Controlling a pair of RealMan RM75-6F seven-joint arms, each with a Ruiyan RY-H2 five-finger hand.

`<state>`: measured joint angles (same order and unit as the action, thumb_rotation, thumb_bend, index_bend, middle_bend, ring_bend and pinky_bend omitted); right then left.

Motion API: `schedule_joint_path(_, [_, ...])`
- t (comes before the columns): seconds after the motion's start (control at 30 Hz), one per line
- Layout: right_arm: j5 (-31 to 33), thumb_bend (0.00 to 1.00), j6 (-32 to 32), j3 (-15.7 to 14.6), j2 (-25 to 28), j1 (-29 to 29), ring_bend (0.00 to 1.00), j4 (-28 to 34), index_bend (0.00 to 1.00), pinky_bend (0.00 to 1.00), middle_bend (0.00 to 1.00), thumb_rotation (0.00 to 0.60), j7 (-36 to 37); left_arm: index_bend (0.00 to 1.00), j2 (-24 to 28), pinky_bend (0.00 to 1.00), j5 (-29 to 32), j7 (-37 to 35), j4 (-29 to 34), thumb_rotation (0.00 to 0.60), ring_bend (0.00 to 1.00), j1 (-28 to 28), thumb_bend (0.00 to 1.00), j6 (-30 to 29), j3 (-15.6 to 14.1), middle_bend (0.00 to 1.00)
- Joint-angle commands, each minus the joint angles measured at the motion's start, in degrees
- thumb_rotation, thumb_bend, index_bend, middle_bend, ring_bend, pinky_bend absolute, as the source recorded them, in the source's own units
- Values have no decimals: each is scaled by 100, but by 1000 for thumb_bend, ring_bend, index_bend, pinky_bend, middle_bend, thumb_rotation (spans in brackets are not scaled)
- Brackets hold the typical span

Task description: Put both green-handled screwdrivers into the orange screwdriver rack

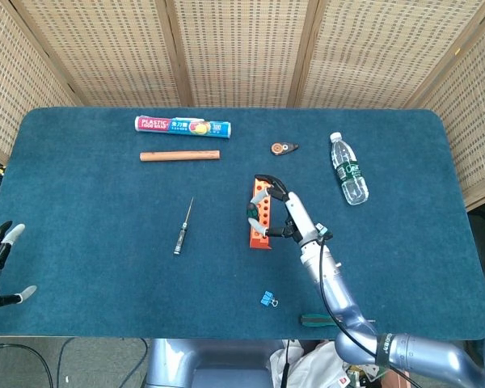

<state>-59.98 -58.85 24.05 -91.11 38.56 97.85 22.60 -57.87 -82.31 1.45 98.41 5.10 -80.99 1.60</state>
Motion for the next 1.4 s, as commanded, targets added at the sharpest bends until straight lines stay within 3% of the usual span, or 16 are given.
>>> schedule_joint_path(0.03, [-16,400,21,-36,-29,-12,0,-63,631,0,123,600,16,0,4,0,1,-8,0,600,0,2,0,2,1,0])
schedule_joint_path(0.4, [-357,400,190,-345,-272,-98,0,-659,636,0,124,600,384,0,1,0,14,-3,5,600,0,8,0,23,-6,0])
schedule_joint_path(1.03, [-1004,399,303,-535,-650,-274,0,-1586,636,0,123,600,1643,0,-30,0,106,36,-10,600,0,60,0,129,10,0])
schedule_joint_path(1.4, [-1437,361,287,-735,-720,-273,0,-1910,636,0,124,600,1923,0,-41,0,129,67,-9,600,0,61,0,126,12,0])
